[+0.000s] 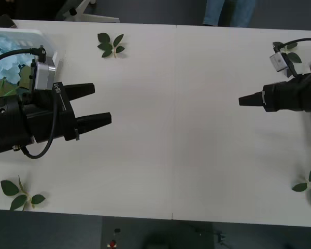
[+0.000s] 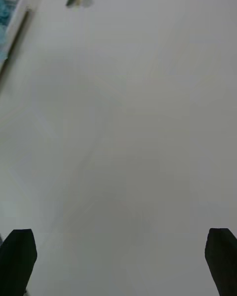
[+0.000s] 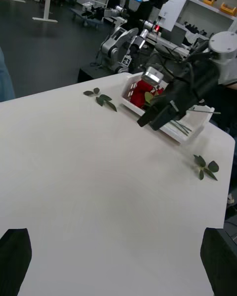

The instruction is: Put the red flowers into the right box and the blue flowers into the left box

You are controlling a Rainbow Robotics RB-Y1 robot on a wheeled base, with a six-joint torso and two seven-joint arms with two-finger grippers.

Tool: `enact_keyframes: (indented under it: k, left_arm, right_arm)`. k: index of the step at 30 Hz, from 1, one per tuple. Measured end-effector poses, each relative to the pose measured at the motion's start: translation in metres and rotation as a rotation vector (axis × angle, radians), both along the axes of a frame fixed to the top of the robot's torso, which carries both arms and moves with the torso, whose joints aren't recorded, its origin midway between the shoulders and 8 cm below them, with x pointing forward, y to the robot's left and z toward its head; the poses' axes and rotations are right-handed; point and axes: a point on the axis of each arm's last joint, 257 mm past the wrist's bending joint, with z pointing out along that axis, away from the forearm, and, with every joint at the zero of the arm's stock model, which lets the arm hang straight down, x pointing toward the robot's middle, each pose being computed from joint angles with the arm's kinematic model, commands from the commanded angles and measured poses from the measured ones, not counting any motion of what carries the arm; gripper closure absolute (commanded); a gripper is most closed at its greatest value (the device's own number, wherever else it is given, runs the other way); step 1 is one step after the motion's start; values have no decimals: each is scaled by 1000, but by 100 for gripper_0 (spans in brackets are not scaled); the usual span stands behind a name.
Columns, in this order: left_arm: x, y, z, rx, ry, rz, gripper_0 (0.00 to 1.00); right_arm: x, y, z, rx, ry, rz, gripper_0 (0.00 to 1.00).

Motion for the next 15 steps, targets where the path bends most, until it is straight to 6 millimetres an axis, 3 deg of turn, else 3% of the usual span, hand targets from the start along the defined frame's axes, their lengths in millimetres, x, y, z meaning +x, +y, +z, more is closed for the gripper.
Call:
enact_keyframes:
  k: [3, 7, 11, 15]
  left_arm:
    - [0, 0, 0, 0, 0, 0, 0]
    - [0, 0, 0, 0, 0, 1, 0]
    - [0, 0, 0, 0, 0, 1, 0]
    - [0, 0, 0, 0, 0, 1, 0]
  right_arm:
    - [-41, 29, 13, 79, 46, 65, 0]
    - [-71, 58, 46, 217, 36, 101, 0]
    - [-95, 67, 77, 188, -163, 237, 0]
    - [-123, 73, 96, 111, -366, 413, 0]
